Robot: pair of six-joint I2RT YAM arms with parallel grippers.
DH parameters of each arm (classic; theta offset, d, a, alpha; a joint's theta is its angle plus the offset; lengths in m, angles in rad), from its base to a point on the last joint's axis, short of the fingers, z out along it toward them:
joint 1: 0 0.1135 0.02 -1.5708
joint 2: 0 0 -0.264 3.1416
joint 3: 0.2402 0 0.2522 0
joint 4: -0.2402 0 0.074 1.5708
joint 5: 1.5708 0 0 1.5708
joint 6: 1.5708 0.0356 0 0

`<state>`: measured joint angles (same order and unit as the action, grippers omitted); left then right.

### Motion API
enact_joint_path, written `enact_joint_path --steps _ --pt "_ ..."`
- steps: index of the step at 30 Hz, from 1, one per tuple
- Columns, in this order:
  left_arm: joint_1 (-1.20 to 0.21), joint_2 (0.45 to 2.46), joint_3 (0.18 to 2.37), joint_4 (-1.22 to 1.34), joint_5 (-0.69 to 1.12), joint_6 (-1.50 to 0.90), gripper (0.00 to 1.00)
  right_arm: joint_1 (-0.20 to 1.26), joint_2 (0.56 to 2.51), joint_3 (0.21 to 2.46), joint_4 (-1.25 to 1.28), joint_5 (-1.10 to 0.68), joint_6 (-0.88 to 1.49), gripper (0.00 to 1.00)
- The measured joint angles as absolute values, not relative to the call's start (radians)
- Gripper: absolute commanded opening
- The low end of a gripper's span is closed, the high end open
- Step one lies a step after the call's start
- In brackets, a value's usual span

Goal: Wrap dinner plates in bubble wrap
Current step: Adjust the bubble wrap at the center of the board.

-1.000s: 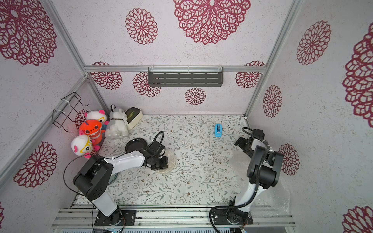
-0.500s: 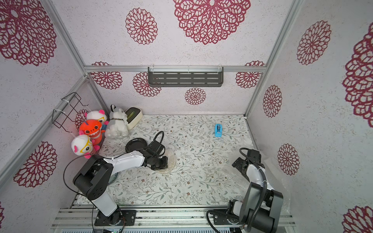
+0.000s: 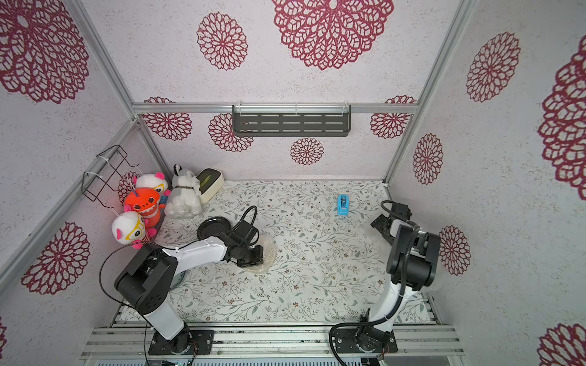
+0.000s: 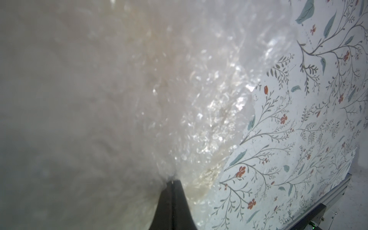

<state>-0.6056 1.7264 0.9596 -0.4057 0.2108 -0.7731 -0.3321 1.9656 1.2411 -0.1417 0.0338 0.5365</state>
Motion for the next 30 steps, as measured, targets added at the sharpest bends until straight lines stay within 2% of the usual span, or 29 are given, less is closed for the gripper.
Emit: enact_joint_path --steps 3,7,17,20,24,30 --pt "-0.606 1.726 0.96 -0.406 0.209 -0.777 0.0 -0.313 2.056 1.377 -0.153 0.061 0.533 0.98" --pt "-0.606 1.726 0.96 -0.406 0.207 -0.78 0.0 -0.267 2.078 1.453 -0.203 0.086 0.524 0.98" --pt "-0.606 1.726 0.96 -0.408 0.2 -0.779 0.0 -0.098 1.881 1.444 -0.255 0.187 0.418 0.95" --pt "-0.606 1.725 0.96 -0.409 0.196 -0.78 0.0 -0.057 1.832 1.406 -0.231 0.113 0.41 0.92" --pt "-0.606 1.722 0.959 -0.412 0.189 -0.78 0.0 -0.03 1.816 1.353 -0.238 -0.059 0.413 0.94" --pt "-0.606 1.721 0.958 -0.416 0.182 -0.78 0.0 -0.004 1.84 1.257 -0.23 -0.213 0.465 0.94"
